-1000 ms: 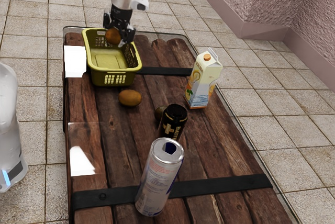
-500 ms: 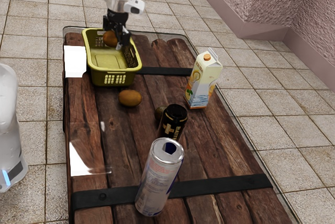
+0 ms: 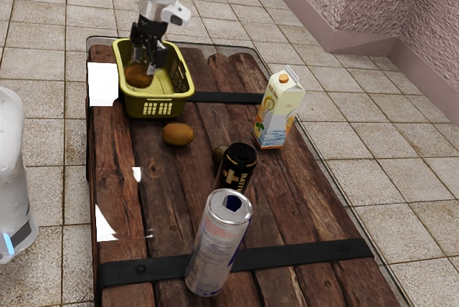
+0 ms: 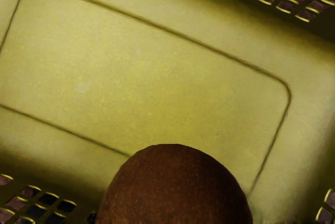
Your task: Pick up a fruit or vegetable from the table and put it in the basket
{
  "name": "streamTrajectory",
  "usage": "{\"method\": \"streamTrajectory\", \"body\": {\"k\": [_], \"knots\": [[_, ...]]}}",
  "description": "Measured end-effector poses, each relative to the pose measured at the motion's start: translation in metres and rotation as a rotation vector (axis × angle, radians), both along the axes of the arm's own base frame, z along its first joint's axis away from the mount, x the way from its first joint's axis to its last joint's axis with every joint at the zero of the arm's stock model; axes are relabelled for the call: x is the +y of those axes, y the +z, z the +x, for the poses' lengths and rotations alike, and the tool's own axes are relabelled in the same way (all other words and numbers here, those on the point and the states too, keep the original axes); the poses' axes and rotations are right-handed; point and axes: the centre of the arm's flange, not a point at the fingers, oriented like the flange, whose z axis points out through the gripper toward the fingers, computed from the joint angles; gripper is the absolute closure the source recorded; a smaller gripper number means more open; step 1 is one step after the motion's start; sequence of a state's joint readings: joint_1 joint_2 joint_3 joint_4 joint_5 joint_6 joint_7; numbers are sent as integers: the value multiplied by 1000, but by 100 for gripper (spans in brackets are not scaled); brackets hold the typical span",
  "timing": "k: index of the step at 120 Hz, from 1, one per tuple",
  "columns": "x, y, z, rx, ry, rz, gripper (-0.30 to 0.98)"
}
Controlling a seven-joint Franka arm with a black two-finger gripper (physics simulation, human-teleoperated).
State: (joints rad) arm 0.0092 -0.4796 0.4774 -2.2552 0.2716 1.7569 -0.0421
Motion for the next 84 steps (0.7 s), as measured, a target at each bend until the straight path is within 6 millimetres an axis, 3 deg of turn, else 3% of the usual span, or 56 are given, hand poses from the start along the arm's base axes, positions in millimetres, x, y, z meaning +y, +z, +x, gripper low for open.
{"method": "streamTrajectory", "body": {"k": [17,42,52,56,60,65,69,73,77,80,84], "knots": [[0,-1,-2,10,-8,-9,6],[-3,1,-1,15,-24,-17,1],[-14,9,13,6,-64,-4,1],[-39,30,50,-12,-131,41,1],[-81,56,109,-37,-219,99,1],[-151,78,183,-77,-347,145,0],[-213,80,221,-102,-462,145,0],[-277,82,236,-124,-583,123,0],[-328,86,236,-145,-682,101,0],[-351,91,233,-157,-729,90,1],[-358,97,230,-166,-754,81,1]]}}
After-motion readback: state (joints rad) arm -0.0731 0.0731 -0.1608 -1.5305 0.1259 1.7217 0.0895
